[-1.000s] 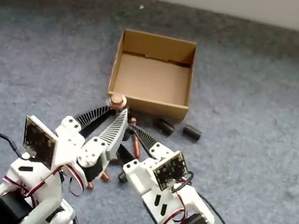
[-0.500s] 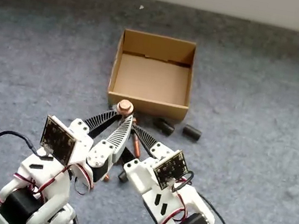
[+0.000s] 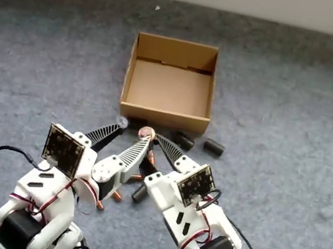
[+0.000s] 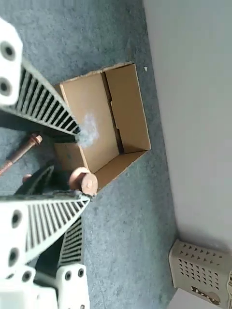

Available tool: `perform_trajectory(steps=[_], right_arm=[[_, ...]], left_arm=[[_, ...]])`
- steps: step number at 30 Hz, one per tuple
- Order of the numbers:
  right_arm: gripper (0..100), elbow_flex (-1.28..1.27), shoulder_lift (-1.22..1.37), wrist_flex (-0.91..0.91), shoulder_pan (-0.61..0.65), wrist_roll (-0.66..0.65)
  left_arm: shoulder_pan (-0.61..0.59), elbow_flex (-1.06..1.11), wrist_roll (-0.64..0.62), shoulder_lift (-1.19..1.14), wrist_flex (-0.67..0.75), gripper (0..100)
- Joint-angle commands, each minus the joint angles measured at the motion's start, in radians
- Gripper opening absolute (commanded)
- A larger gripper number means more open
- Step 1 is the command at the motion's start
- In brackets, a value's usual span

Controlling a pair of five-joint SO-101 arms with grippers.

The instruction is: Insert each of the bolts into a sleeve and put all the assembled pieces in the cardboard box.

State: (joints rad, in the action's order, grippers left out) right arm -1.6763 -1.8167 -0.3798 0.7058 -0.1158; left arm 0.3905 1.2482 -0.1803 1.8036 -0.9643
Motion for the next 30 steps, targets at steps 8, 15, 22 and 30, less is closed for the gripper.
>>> perform_trajectory(steps=[8, 15, 22, 30], right_arm=[[0.5, 0.064, -0.018, -0.117, -0.200, 0.167], [0.5, 0.236, 0.163, -0.079, -0.208, 0.167], [0.5, 0.519, 0.700, 0.090, -0.209, 0.170], [0.5, 0.826, 1.236, 0.358, -0.223, 0.166]], left_arm=[[-0.358, 0.033, -0.003, -0.008, 0.035, 17], [-0.367, 0.174, 0.003, -0.008, 0.227, 9], [-0.369, 0.176, 0.002, -0.008, 0.226, 9], [-0.424, 0.177, 0.000, -0.008, 0.224, 9]])
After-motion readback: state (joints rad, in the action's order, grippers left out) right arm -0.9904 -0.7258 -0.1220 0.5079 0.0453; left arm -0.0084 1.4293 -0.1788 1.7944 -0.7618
